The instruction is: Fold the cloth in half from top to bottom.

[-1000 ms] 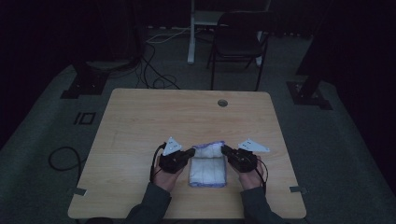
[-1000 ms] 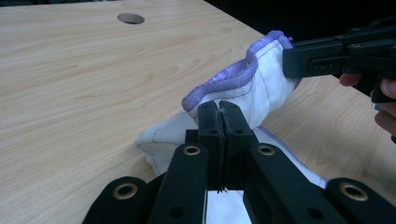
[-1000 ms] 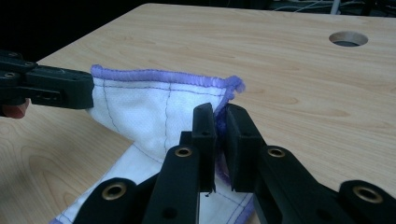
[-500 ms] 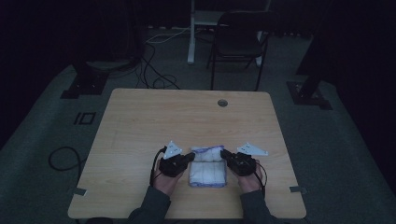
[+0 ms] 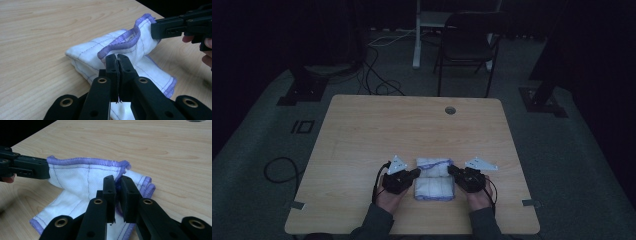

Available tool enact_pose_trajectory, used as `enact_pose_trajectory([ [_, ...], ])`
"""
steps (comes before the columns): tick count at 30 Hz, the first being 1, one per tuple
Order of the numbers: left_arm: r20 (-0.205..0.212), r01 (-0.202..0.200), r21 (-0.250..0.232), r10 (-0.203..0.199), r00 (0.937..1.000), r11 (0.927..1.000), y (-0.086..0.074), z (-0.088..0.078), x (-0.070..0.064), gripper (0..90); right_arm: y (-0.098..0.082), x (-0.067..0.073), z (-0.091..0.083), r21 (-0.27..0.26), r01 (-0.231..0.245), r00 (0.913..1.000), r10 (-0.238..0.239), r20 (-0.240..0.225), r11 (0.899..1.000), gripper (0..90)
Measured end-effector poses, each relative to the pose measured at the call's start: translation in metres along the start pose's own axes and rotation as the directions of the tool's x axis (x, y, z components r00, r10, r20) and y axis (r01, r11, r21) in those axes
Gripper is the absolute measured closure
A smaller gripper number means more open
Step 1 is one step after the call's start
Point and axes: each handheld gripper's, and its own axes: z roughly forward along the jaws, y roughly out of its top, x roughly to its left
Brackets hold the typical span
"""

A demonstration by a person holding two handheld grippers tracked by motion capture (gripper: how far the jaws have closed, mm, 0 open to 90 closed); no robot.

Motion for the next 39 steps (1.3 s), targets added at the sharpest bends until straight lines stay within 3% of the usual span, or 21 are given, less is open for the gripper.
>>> enact_pose_trajectory([
  [11, 0.008, 0.013, 0.007, -0.013, 0.9999, 0.9999, -0.007, -0.004, 0.001, 85.2, -0.007, 0.001, 0.002, 0.031, 0.001, 1.0, -0.001, -0.007, 1.0, 84.0],
  [21, -0.018, 0.024, -0.02, -0.025, 0.9995, 0.9995, 0.0, -0.009, 0.01, 82.5, -0.015, 0.002, 0.0, 0.056, -0.001, 0.9997, 0.002, -0.023, 0.998, 83.7],
  [28, -0.022, 0.035, 0.02, -0.035, 0.9992, 0.9992, 0.006, 0.006, 0.019, 82.6, -0.02, 0.002, -0.002, 0.073, -0.001, 0.9996, 0.003, -0.027, 0.997, 83.1],
  [34, 0.0, 0.011, 0.081, -0.011, 0.9999, 0.9967, -0.001, 0.021, 0.016, 82.8, -0.021, 0.002, -0.001, 0.081, 0.007, 0.9996, -0.005, -0.028, 0.997, 82.2],
  [39, 0.007, -0.004, 0.092, 0.003, 1.0, 0.9957, -0.006, 0.02, 0.012, 82.9, -0.022, 0.002, -0.002, 0.082, 0.011, 0.9997, -0.009, -0.023, 0.997, 80.3],
])
